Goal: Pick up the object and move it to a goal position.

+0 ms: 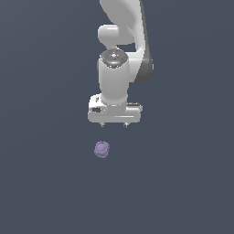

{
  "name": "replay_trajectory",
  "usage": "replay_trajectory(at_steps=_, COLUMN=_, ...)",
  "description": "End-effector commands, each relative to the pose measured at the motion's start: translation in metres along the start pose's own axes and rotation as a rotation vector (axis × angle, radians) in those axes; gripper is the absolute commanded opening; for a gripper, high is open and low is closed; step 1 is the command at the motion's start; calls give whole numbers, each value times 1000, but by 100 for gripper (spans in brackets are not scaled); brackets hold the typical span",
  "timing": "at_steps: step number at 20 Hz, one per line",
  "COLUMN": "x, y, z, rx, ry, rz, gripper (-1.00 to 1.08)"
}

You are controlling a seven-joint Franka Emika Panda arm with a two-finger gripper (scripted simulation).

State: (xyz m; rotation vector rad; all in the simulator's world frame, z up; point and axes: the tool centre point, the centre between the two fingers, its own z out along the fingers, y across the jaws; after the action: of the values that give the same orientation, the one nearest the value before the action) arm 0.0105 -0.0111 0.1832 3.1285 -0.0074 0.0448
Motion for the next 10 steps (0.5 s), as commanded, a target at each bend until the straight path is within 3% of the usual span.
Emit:
replay_trajectory(at_steps=1, x=0, y=0, z=0, rx=0, ry=0, rz=0, gripper=100)
replay_trajectory(at_steps=10, x=-3, y=2, z=-8, rx=-7, ry=-6, rz=-36, gripper=100)
